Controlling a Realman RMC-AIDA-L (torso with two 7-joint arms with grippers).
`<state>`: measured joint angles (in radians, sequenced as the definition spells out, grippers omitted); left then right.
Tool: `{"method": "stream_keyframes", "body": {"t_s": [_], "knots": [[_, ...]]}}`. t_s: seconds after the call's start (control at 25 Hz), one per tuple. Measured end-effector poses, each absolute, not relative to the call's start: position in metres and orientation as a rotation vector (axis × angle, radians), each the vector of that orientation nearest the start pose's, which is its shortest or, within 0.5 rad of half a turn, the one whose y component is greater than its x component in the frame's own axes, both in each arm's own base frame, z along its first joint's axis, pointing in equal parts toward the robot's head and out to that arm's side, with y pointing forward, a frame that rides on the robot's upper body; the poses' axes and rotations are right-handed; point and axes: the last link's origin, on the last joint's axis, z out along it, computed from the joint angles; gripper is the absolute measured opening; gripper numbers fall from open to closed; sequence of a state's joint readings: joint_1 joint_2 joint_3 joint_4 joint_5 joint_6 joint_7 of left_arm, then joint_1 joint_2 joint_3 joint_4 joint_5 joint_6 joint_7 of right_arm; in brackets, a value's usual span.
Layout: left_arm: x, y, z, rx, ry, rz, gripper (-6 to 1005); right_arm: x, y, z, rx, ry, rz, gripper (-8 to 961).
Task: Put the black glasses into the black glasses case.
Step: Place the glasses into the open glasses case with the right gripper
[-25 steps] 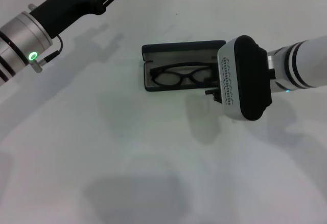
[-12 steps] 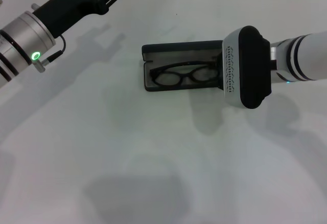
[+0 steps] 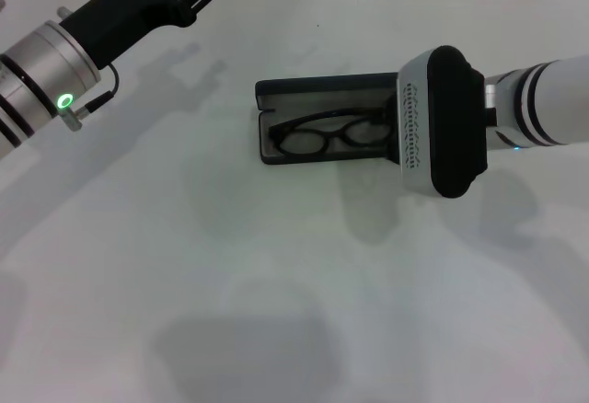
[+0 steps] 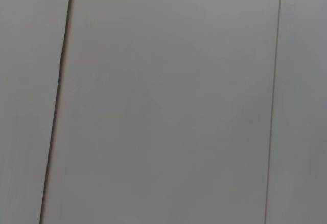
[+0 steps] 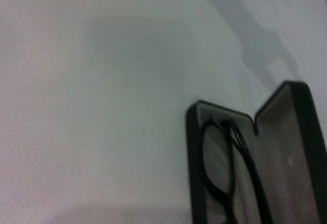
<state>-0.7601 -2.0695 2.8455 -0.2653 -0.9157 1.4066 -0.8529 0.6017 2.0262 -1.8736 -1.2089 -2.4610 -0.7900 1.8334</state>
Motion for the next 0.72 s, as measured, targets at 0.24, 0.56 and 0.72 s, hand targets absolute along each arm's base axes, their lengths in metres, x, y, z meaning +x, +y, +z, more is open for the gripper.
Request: {"method": "stream_keyframes", "body": {"t_s": [0.24, 0.56, 0.72], "knots": [[-0.245, 0.392, 0.008, -2.097, -0.467, -1.032, 552, 0.131, 0.374, -0.091, -2.592, -0.626, -0.37, 216], [-0.24, 0.394, 0.006, -2.101, -0.463, -1.037, 553, 0.121, 0.371, -0.118, -2.603, -0.734, -0.366, 217], [-0.238, 0.395, 0.005, -2.104, -0.459, -1.041, 553, 0.123, 0.376, -0.122, -2.578, -0.752, -0.372, 217]]}}
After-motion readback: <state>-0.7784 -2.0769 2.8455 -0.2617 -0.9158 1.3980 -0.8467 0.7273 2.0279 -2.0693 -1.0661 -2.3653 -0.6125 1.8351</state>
